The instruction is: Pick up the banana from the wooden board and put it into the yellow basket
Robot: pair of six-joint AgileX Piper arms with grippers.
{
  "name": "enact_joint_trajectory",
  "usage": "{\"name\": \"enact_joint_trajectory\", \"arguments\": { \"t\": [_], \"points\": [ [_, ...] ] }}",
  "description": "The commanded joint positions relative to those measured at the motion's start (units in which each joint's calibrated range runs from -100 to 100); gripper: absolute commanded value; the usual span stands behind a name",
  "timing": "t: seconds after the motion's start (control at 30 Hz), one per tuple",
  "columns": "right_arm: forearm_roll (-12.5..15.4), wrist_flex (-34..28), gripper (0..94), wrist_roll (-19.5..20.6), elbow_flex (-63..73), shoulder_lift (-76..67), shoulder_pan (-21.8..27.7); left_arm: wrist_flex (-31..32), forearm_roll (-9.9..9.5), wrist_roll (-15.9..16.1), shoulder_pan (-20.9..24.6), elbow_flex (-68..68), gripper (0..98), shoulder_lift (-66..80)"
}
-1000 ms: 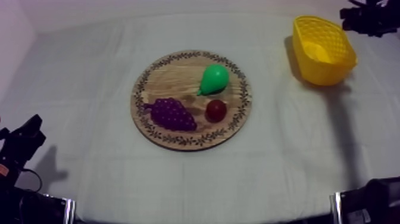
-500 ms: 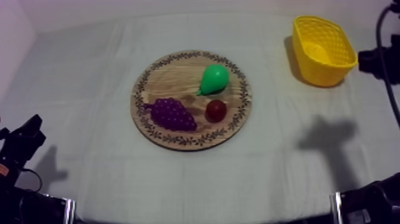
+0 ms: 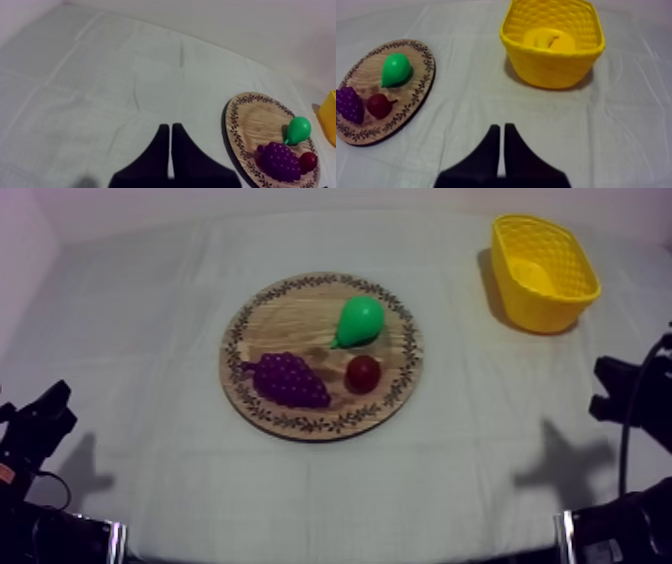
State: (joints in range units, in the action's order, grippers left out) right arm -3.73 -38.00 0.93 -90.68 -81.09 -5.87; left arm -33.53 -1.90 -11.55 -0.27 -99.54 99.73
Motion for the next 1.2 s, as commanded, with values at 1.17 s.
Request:
{"name": "enact_joint_trajectory", "arguments": {
  "t": [1.17],
  "points": [
    [4.78, -0.39, 0.5, -12.1, -8.99, -14.58, 7.24, -0.02, -0.02, 0.0, 0.02, -0.01, 0.1, 0.01]
  ]
}}
